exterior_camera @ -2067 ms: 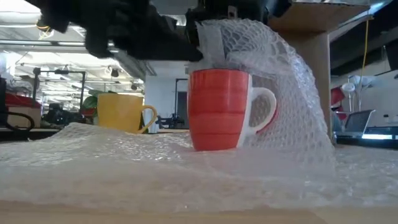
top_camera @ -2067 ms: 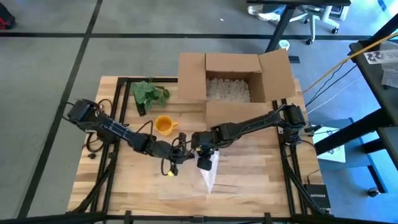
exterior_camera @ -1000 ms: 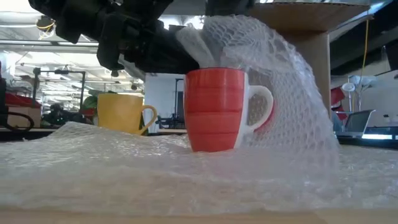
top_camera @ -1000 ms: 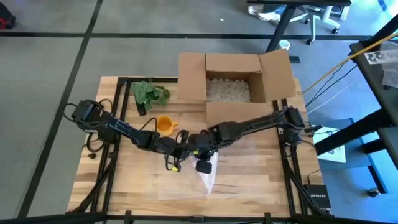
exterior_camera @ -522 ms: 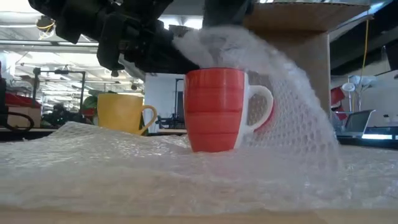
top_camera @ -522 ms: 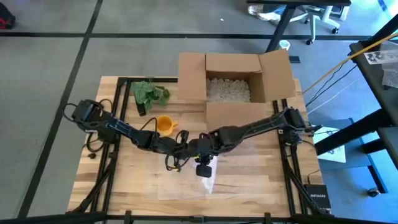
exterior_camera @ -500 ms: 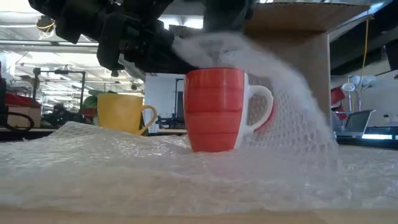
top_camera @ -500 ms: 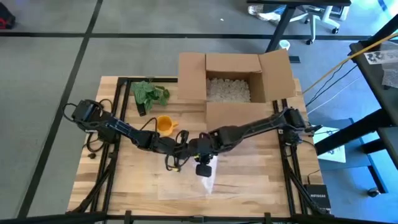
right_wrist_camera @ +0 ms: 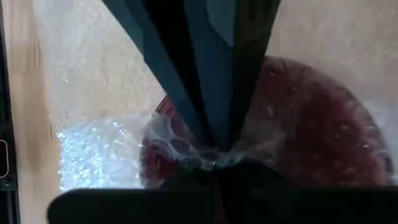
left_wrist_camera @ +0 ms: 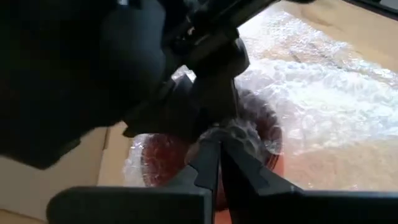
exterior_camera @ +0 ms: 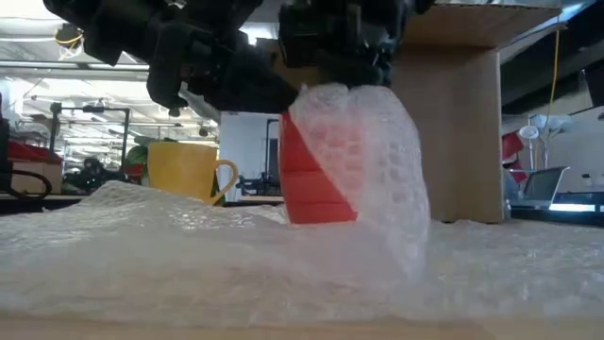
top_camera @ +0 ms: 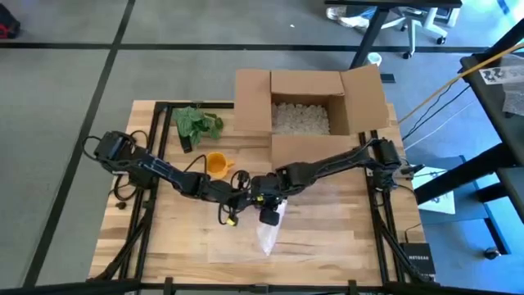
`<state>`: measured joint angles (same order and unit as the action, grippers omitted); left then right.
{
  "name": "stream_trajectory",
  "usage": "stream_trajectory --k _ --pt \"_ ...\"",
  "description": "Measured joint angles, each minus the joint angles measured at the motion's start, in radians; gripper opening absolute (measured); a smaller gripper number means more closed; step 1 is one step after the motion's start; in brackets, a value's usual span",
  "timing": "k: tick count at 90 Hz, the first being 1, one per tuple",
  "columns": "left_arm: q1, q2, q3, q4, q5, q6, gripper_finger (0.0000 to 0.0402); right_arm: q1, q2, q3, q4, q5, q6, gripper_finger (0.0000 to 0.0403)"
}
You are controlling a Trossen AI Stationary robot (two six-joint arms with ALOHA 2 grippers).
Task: Wrap mug
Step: Wrap the orange mug with the bubble wrap
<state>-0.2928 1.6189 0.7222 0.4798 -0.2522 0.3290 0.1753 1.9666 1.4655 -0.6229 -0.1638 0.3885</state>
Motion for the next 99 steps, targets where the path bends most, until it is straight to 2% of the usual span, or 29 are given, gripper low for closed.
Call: stream_trajectory --k 23,42,53,73,99 --pt "-0.066 -0.120 0.000 -0.089 -0.060 0.014 0.0000 -0.001 -0.002 -0.032 0.054 -0.056 0.000 0.0000" --pt "-0.112 -0.157 0.001 -0.258 -0.072 -0.087 0.0000 -0.010 -0.001 -0.033 0.095 -0.114 -0.003 0.0000" --pt "-0.110 -0.127 0.001 -0.310 -0.074 -0.135 0.0000 -0.009 0.000 -0.033 0.096 -0.122 -0.002 0.0000" --pt "-0.054 -0.016 0.001 -0.299 -0.072 -0.139 0.0000 -0.007 0.000 -0.034 0.094 -0.144 0.007 0.0000" --pt "-0.006 0.151 0.007 -0.055 -0.015 -0.078 0.0000 -0.003 0.000 -0.034 0.076 -0.193 0.048 0.0000"
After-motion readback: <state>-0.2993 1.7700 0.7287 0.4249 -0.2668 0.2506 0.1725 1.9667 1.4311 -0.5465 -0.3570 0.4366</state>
